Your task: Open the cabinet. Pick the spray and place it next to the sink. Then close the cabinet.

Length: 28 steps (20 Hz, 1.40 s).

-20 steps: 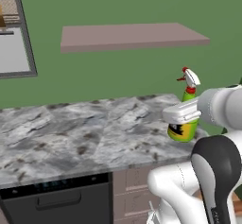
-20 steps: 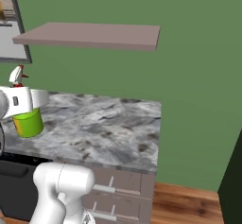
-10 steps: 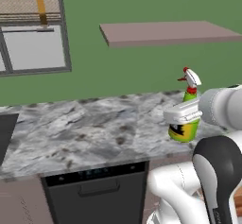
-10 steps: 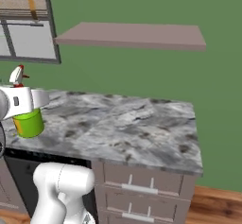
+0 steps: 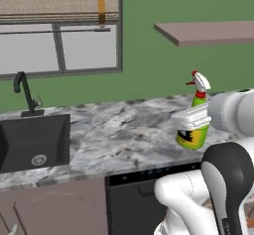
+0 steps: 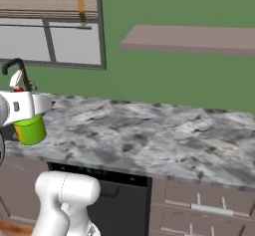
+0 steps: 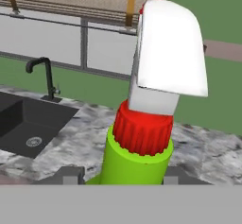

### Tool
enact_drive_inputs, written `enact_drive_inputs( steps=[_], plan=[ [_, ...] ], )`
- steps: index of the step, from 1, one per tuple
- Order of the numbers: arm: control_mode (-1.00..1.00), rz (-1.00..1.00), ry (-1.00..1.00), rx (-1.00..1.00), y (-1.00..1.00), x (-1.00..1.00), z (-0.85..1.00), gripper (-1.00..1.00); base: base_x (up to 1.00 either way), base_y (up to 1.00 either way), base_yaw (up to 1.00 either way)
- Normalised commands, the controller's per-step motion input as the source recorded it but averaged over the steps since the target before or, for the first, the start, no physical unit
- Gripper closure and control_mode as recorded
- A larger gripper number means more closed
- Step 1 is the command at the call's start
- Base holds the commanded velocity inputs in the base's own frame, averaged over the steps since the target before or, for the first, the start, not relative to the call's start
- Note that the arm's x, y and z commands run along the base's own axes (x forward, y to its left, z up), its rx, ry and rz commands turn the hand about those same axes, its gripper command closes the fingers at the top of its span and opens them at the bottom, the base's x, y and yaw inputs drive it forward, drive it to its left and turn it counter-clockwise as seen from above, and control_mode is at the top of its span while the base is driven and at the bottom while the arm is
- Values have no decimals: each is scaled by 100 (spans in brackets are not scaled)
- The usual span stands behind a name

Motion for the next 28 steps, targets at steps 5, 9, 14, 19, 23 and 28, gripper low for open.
enact_drive_inputs(
  steps=[5, 9, 14, 19, 23, 28],
  plan=[
    [100, 0, 0, 0, 0, 0, 0, 100, 0, 79, 0],
    [100, 0, 0, 0, 0, 0, 0, 100, 10, 36, -2],
    [100, 0, 0, 0, 0, 0, 0, 100, 30, 20, -1],
    [100, 0, 0, 0, 0, 0, 0, 100, 28, 35, 0],
    [100, 0, 0, 0, 0, 0, 0, 100, 36, 55, -3],
    [100, 0, 0, 0, 0, 0, 0, 100, 39, 53, -3]
  ],
)
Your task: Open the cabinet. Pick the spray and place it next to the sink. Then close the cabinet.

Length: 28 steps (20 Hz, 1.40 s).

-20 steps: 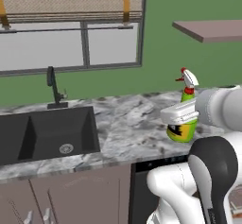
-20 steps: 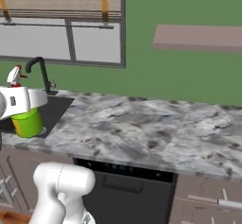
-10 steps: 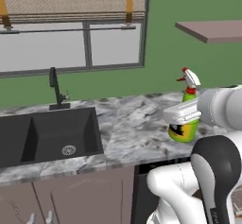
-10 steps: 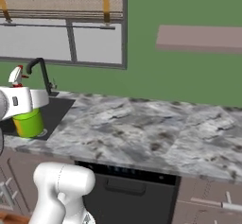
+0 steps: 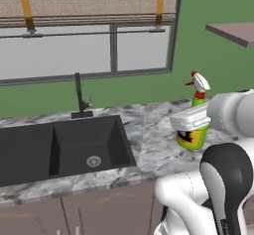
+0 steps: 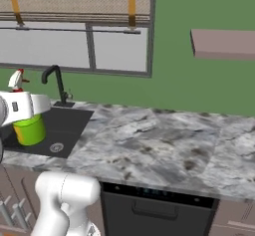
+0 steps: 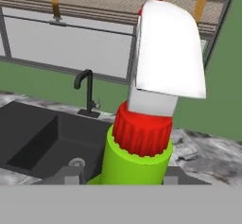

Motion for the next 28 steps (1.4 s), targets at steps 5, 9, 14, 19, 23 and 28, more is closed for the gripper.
enact_drive_inputs(
  steps=[5, 9, 14, 19, 23, 28],
  plan=[
    [-100, 0, 0, 0, 2, 0, 0, 100, 5, 9, 0],
    [-100, 0, 2, 0, 0, 7, 0, 100, 0, 0, 0],
    [-100, 0, 21, 0, 0, 76, 0, 100, 0, 0, 0],
    [-100, 2, 17, -1, -7, 100, 0, 100, 0, 0, 0],
    [-100, 4, 11, 0, -13, 89, 0, 100, 0, 0, 0],
    [-100, 4, 2, 0, -22, 83, -17, 100, 0, 0, 0]
  ],
)
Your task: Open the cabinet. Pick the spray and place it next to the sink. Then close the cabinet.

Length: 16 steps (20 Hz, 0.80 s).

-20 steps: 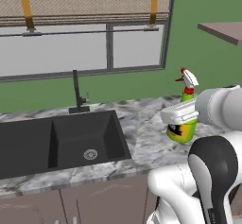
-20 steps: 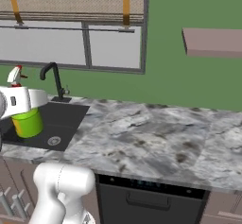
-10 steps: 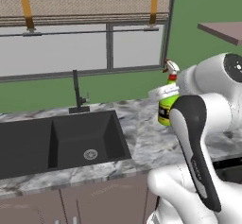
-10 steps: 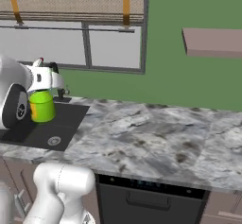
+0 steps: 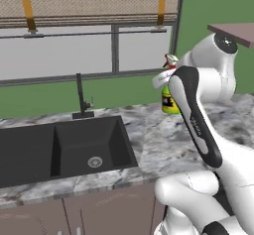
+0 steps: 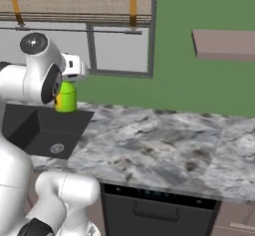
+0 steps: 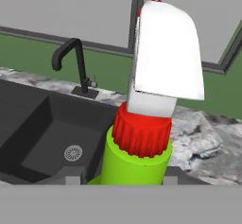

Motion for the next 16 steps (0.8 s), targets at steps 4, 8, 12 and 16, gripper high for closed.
enact_drive_inputs(
  steps=[4, 8, 12, 16],
  plan=[
    [-100, 6, 0, 0, -8, 64, -34, 100, 0, 0, 0],
    [-100, 6, 0, 0, 0, 35, -48, 100, 0, 0, 0],
    [-100, 4, 0, 0, 0, 22, -50, 100, 0, 0, 0],
    [-100, 4, 0, 0, 0, 12, -43, 100, 0, 0, 0]
  ],
)
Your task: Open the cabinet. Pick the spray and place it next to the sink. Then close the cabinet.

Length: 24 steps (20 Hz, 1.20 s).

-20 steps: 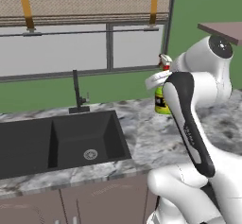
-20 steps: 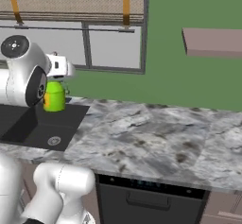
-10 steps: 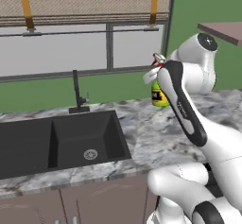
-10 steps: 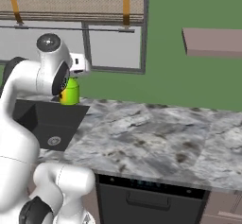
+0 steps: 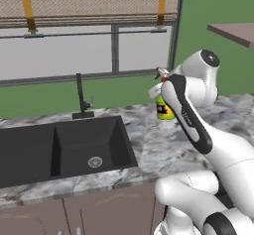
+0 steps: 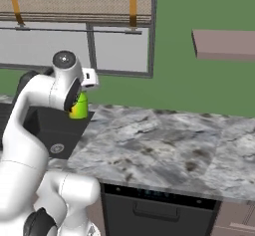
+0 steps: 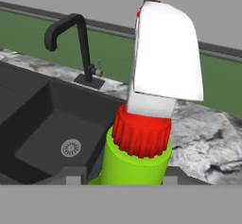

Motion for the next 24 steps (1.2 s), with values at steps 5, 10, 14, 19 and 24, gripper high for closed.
enact_drive_inputs(
  steps=[5, 10, 14, 19, 24],
  plan=[
    [-100, 5, 0, 0, 0, 8, -41, 100, 0, 0, 0],
    [-100, 4, 0, 0, 0, 9, -37, 100, 0, 0, 0],
    [-100, 4, 0, 0, 0, 26, -35, 100, 0, 0, 0],
    [-100, 4, 0, 0, 0, 35, -29, 100, 0, 0, 0],
    [-100, 6, 0, 5, 0, 39, -26, 100, 0, 0, 0]
  ],
)
